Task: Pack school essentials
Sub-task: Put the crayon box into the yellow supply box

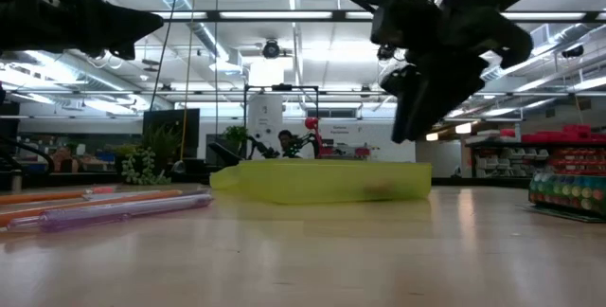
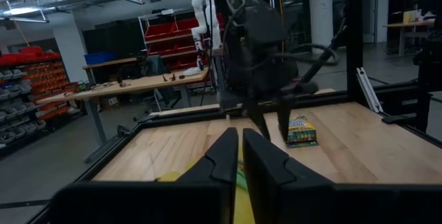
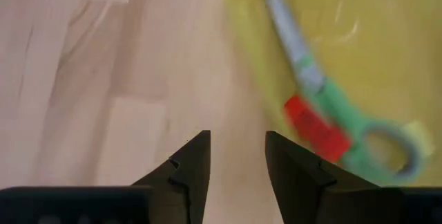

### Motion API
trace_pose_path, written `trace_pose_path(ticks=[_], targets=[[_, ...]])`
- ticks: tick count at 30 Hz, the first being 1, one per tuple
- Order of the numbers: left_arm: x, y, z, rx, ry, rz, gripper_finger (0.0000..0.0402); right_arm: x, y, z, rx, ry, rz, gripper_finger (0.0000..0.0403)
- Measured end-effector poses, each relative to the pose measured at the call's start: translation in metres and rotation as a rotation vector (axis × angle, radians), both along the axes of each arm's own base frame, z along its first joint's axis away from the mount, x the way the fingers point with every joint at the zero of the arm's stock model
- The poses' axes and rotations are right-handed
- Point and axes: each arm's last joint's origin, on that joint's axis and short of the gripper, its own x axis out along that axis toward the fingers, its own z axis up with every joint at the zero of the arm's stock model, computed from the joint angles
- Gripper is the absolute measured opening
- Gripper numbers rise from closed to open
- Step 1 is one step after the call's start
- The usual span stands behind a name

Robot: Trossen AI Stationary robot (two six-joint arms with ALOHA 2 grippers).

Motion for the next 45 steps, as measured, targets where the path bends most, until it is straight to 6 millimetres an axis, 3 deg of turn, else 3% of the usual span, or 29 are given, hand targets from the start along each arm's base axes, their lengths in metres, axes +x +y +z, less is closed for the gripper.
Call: trace_pose_path(ticks=[7,14,23,32,38,45], targets=[[0.0,0.0,0.0,0.0,0.001,0.0,0.0027,-0.021,0.017,-0.01,0.094,0.092,-0.117,0.017],[0.0,0.0,0.0,0.0,0.0,0.0,0.0036,-0.042,0.025,-0.001,0.127,0.189,-0.203,0.0252],[0.0,0.0,0.0,0.0,0.0,0.0,0.0027,-0.054,0.041,-0.007,0.215,0.368,-0.207,0.0337],[0.0,0.0,0.0,0.0,0.0,0.0,0.0032,-0.046,0.061,0.007,0.022,0.447,-0.172,0.0345],[0.0,0.0,0.0,0.0,0.0,0.0,0.0036,-0.038,0.079,0.001,-0.098,0.589,-0.119,0.0345],[0.0,0.0,0.0,0.0,0.0,0.0,0.0027,-0.043,0.079,-0.001,-0.071,0.616,-0.202,0.0366]])
